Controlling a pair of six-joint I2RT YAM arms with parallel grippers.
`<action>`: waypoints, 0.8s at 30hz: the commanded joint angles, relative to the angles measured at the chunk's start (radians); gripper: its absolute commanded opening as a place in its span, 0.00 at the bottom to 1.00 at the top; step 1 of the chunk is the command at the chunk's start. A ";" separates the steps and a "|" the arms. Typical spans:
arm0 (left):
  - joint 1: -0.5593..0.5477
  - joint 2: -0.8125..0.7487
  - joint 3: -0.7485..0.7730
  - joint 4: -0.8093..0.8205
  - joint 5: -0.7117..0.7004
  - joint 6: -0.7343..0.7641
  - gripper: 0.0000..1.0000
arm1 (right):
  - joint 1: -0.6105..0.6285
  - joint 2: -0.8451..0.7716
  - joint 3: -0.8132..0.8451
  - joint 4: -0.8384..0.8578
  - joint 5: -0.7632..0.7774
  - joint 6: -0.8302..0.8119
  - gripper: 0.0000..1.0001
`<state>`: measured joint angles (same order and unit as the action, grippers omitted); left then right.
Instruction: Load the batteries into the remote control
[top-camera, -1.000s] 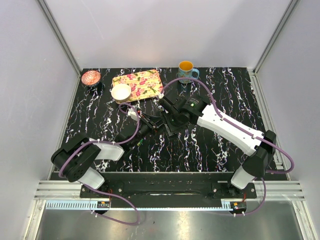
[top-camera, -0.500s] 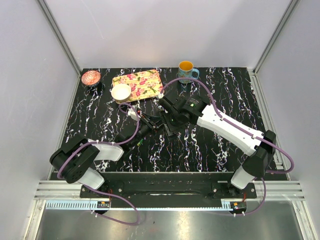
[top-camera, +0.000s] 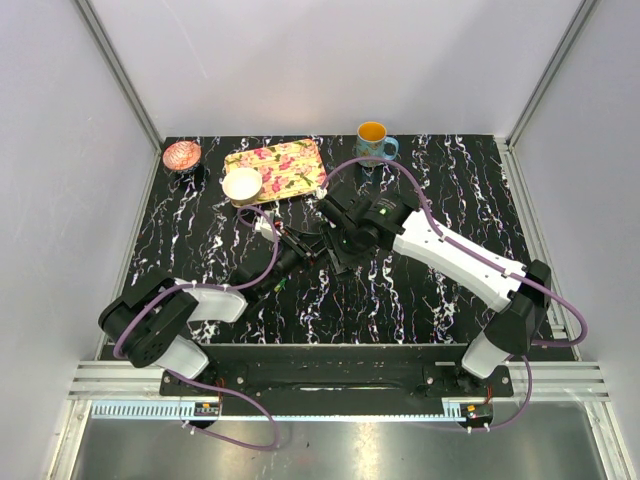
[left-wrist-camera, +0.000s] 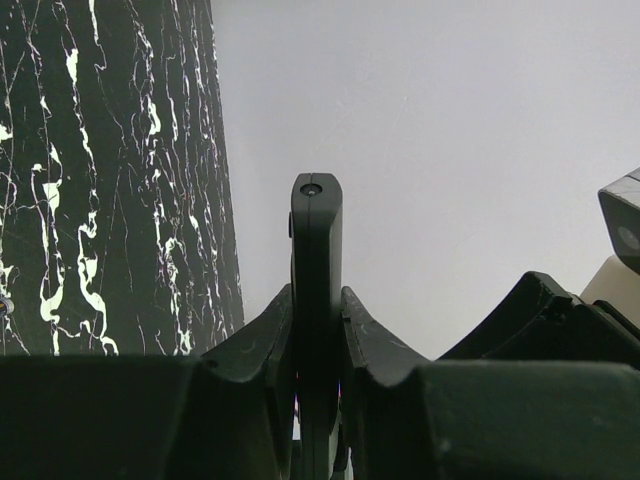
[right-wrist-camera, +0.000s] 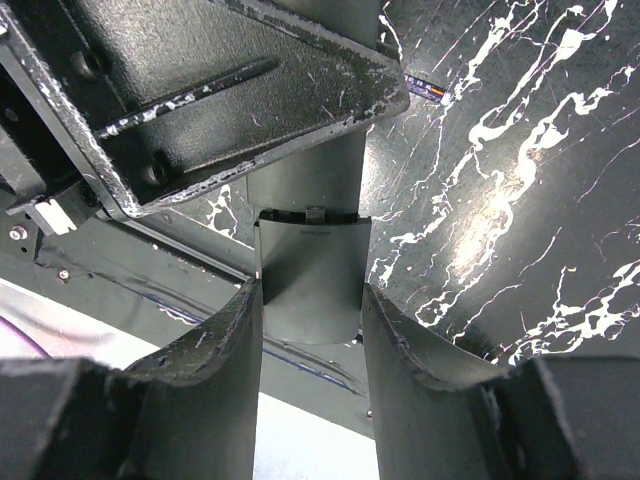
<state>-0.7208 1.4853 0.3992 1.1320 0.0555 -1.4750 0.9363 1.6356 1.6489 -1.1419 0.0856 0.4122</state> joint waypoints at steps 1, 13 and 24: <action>-0.005 -0.037 0.033 0.037 -0.022 -0.004 0.00 | 0.013 -0.003 0.006 0.013 -0.003 0.008 0.00; -0.006 -0.039 0.033 0.038 -0.019 -0.005 0.00 | 0.021 0.009 0.022 0.008 -0.018 0.005 0.00; -0.006 -0.022 0.026 0.066 -0.016 -0.025 0.00 | 0.024 -0.005 0.014 0.004 0.003 0.014 0.00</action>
<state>-0.7208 1.4799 0.3996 1.1191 0.0555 -1.4754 0.9512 1.6398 1.6489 -1.1423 0.0853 0.4160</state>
